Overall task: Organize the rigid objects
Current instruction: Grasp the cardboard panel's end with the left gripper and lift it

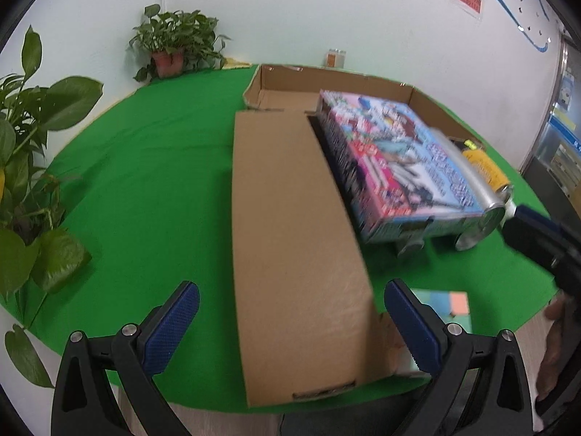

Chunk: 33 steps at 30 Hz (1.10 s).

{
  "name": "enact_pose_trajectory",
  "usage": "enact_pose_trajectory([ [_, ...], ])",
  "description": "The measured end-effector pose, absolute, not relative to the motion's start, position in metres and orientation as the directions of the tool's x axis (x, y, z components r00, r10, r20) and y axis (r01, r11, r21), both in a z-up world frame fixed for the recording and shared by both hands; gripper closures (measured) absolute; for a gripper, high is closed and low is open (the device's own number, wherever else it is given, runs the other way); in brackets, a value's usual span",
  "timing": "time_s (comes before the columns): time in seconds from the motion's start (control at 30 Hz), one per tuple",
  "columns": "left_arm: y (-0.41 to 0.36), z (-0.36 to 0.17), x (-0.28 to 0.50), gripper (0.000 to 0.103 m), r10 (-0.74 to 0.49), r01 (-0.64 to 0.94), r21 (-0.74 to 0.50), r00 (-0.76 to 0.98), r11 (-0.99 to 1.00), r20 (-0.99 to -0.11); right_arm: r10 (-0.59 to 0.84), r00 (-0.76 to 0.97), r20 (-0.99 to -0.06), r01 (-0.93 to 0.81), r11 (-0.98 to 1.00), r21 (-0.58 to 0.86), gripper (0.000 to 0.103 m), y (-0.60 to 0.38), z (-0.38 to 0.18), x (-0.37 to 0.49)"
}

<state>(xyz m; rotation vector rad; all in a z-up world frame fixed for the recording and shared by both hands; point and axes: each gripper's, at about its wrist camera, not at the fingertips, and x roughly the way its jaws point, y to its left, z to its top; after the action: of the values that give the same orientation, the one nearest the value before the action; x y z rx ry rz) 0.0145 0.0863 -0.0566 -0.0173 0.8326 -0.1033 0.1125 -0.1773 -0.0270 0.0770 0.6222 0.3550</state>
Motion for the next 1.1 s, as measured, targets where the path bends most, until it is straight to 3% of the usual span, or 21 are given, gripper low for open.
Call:
enact_pose_trajectory([
  [0.23, 0.086, -0.066, 0.0, 0.009, -0.131, 0.128, -0.06, 0.681, 0.99, -0.72, 0.419, 0.673, -0.61, -0.37, 0.904, 0.212, 0.0, -0.143, -0.024, 0.128],
  [0.4, 0.084, -0.076, -0.003, 0.01, -0.171, 0.127, -0.117, 0.646, 0.985, -0.744, 0.463, 0.619, -0.634, -0.446, 0.872, 0.202, 0.0, -0.112, -0.015, 0.139],
  [0.5, 0.093, -0.079, -0.006, 0.019, -0.213, 0.117, -0.18, 0.648, 0.977, -0.731, 0.497, 0.576, -0.649, -0.484, 0.847, 0.219, 0.0, -0.096, -0.006, 0.154],
  [0.67, 0.103, -0.077, -0.014, 0.023, -0.183, 0.108, -0.15, 0.671, 0.983, -0.718, 0.521, 0.497, -0.694, -0.51, 0.822, 0.252, 0.0, -0.067, 0.011, 0.193],
  [0.93, 0.133, -0.075, -0.026, 0.024, -0.191, 0.11, -0.158, 0.677, 0.981, -0.711, 0.431, 0.344, -0.834, -0.426, 0.863, 0.27, 0.001, -0.014, -0.023, 0.241],
  [1.1, 0.137, -0.074, -0.025, 0.024, -0.192, 0.13, -0.142, 0.675, 0.981, -0.712, 0.304, 0.36, -0.882, -0.384, 0.91, 0.157, 0.002, 0.007, -0.039, 0.244],
])
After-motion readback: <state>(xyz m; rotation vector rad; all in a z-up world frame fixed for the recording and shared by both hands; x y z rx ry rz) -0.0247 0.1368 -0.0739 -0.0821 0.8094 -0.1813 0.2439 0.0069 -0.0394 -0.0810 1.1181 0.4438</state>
